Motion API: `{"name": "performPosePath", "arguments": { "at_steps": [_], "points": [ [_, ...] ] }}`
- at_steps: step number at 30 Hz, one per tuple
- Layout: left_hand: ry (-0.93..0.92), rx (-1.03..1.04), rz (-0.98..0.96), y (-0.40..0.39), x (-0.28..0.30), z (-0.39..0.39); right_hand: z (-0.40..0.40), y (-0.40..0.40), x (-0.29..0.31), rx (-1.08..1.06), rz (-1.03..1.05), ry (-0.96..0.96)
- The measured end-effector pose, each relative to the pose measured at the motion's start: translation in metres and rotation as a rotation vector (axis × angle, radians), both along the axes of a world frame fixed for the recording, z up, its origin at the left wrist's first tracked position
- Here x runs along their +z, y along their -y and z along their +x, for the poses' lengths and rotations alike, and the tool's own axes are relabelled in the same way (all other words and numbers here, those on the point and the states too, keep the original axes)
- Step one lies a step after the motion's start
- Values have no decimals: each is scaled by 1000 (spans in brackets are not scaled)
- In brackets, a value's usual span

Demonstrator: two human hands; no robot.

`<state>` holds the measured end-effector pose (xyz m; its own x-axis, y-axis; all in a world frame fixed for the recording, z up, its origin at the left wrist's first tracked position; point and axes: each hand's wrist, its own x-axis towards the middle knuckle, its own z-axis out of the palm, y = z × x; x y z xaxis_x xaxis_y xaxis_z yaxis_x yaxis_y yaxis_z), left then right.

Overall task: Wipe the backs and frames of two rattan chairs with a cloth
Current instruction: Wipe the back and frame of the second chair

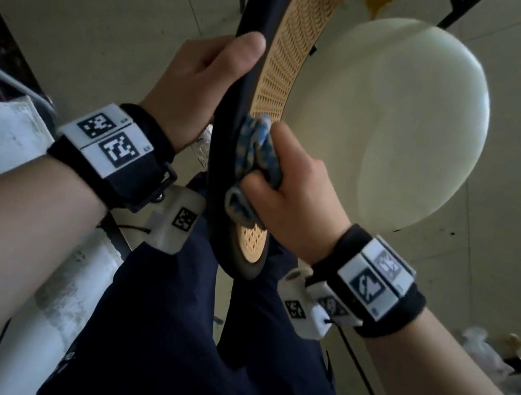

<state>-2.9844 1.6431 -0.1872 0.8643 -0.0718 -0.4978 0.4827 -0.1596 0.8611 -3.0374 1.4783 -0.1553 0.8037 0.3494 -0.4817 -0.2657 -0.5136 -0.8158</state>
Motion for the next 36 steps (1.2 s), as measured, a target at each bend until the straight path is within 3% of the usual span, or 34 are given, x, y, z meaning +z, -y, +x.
{"name": "performPosePath", "arguments": {
  "at_steps": [3,6,11,15,21,28,36],
  "points": [
    [-22,-14,0,-1,3,-31,-12,-4,9,4,-4,31],
    [-30,-2,19,1,4,-53,-8,-2,-7,-31,-56,-70],
    [-58,28,-35,4,9,-45,11,7,-82,82,-284,-271],
    [-43,9,-74,3,7,-46,23,9,-145,107,-439,-317],
    [-25,-11,-129,4,8,-45,35,8,-176,205,-594,-363],
    [9,9,-82,3,6,-43,11,14,-102,298,-389,-275],
    [-29,55,-67,8,8,-45,-14,6,-7,240,-130,-91]
  ]
}}
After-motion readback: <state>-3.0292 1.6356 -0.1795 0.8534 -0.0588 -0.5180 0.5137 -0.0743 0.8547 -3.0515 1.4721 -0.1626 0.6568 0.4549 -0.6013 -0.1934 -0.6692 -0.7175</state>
